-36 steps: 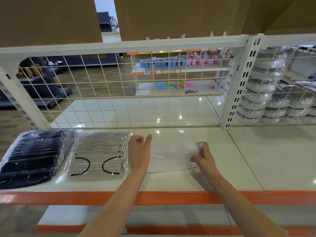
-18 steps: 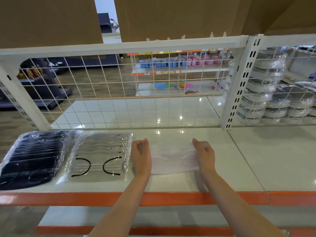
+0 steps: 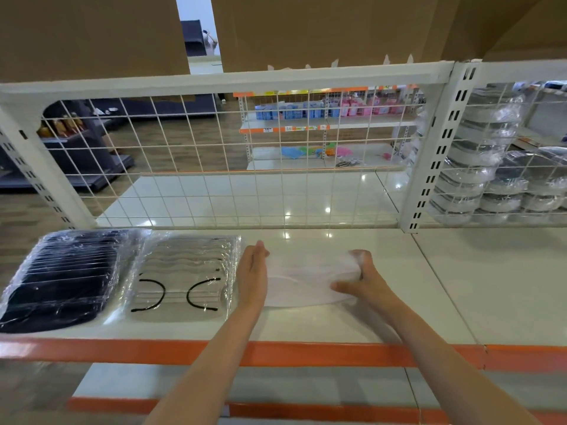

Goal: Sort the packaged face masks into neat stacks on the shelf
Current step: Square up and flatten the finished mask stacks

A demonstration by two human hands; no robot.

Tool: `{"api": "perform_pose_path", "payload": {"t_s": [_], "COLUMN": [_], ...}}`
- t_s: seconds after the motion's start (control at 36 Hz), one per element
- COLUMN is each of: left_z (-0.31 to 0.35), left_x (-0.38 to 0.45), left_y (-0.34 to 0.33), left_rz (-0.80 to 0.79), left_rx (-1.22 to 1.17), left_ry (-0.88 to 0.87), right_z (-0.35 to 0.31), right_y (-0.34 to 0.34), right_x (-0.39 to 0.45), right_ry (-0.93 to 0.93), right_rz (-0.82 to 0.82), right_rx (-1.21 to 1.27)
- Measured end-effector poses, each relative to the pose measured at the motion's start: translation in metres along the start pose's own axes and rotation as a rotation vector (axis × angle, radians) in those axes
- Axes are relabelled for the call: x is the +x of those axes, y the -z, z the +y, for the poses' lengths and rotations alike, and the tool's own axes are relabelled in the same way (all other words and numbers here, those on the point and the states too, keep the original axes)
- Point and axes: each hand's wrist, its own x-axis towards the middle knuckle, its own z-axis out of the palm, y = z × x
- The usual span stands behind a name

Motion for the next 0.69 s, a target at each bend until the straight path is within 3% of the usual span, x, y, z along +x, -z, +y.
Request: {"api": "perform_pose_path", "payload": {"t_s": [0.08,0.25,0.42,0.69], "left_z": [-0.003,-0.020,-0.010,-0.023], "left_x": [0.000,-0.005,-0.002,0.002], "left_y": [0.009,0.026,0.019,0.020], "left_rz": [-0.105,-0.320,-0.281,-0.274], "left_rx": [-0.086,0.109,0.146,0.164], "left_ry": [0.034,0.043,-0.054,0.007], "right_z": [0.002,0.000,-0.009,0.014], "right_y": [0.001,-0.005,-0.017,-0.007], "right_x": [0.003,0.002,0.004,0.019], "right_ry": [0.016,0.000,-0.016,-0.040], "right_rz": [0.095,0.159,0.184,0.166], "right_rx": [-0.112,-0.069,-0.023,-0.102]}}
